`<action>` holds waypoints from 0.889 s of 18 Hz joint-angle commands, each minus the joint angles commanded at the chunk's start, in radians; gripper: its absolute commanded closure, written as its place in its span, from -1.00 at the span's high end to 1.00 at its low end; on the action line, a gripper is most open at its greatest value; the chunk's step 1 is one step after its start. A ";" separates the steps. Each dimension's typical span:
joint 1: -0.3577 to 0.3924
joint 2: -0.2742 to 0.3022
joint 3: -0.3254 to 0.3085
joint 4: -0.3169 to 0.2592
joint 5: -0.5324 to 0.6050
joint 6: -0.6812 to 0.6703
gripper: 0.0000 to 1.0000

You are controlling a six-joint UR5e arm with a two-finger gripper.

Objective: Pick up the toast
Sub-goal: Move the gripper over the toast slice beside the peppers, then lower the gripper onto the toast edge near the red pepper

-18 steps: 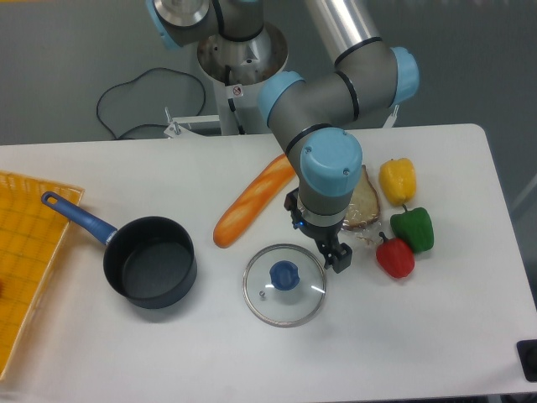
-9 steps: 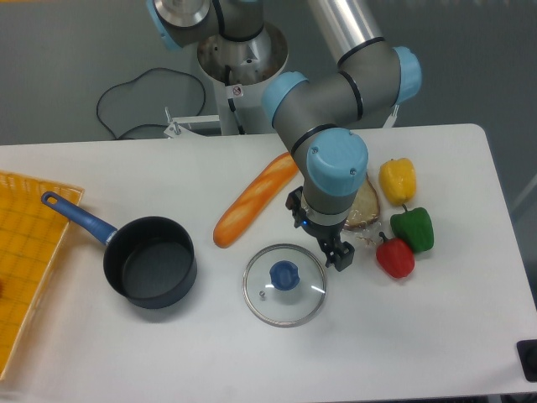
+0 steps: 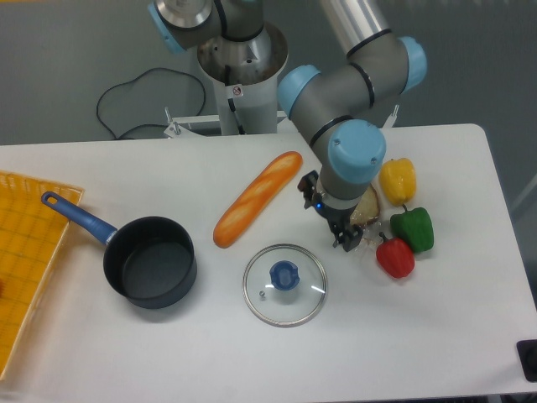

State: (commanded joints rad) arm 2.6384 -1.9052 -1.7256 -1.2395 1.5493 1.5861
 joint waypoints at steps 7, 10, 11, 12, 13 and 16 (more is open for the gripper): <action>0.014 0.000 -0.017 0.006 0.002 -0.017 1.00; 0.044 -0.009 -0.017 0.049 0.000 -0.017 1.00; 0.054 -0.014 -0.014 0.051 0.000 -0.017 1.00; 0.054 -0.020 -0.008 0.051 0.000 -0.017 1.00; 0.054 -0.028 -0.003 0.052 0.000 -0.018 1.00; 0.049 -0.041 0.001 0.069 0.000 -0.058 1.00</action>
State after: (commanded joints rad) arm 2.6875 -1.9466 -1.7242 -1.1705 1.5493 1.5281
